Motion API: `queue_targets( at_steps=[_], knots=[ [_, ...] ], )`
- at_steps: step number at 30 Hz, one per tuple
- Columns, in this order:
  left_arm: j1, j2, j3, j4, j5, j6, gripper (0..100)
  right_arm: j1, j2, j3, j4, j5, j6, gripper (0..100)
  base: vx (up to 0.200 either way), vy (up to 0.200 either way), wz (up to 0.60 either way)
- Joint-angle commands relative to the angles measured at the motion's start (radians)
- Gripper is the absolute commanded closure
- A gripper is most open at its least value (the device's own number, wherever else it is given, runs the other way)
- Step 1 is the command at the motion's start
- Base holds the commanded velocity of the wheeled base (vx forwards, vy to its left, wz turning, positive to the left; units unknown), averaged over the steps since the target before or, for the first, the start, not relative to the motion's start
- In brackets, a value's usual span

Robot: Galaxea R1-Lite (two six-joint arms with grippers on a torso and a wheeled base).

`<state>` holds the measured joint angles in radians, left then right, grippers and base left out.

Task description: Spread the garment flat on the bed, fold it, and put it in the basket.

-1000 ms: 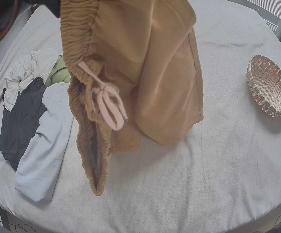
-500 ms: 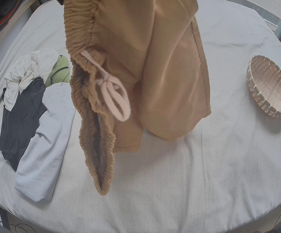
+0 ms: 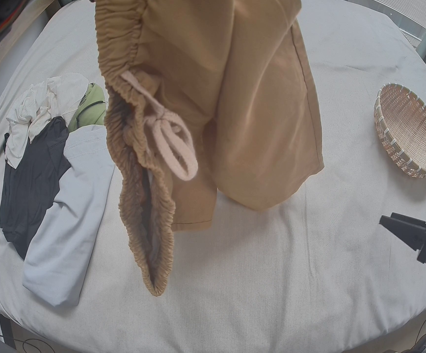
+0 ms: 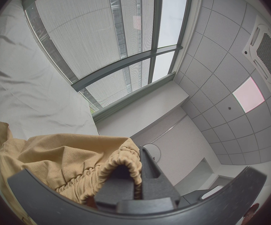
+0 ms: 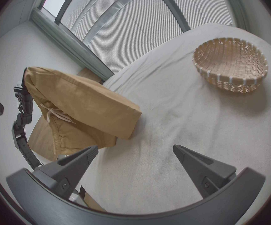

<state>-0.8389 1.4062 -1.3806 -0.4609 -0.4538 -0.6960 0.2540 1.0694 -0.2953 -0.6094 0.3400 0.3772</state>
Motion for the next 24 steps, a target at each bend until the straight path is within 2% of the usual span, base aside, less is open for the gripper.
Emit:
queue_targets(
  at_steps=[1, 2, 3, 7, 18, 24],
  knots=[
    [0.000, 0.000, 0.002, -0.001, 0.000, 0.000, 100, 0.039, 0.271, -0.010, -0.138, 0.001, -0.061, 0, 0.000, 0.000, 0.00],
    [0.000, 0.000, 0.002, -0.001, 0.000, 0.000, 100, 0.039, 0.271, -0.010, -0.138, 0.001, -0.061, 0, 0.000, 0.000, 0.00],
    [0.000, 0.002, 0.005, -0.001, 0.000, 0.000, 100, 0.040, 0.354, -0.016, -0.234, 0.001, -0.064, 0, 0.000, 0.000, 0.00],
    [0.000, 0.002, 0.011, -0.001, 0.000, 0.000, 100, 0.048, 0.474, -0.053, -0.346, 0.001, -0.064, 0, 0.000, 0.000, 0.00],
    [0.000, -0.003, 0.026, -0.001, 0.000, 0.000, 100, 0.103, 0.644, -0.192, -0.415, -0.003, -0.057, 0, 0.000, 0.000, 0.00],
    [0.000, -0.006, 0.026, -0.001, 0.001, 0.000, 100, 0.143, 0.713, -0.208, -0.573, 0.002, -0.060, 0, 0.000, 0.000, 0.00]
  ],
)
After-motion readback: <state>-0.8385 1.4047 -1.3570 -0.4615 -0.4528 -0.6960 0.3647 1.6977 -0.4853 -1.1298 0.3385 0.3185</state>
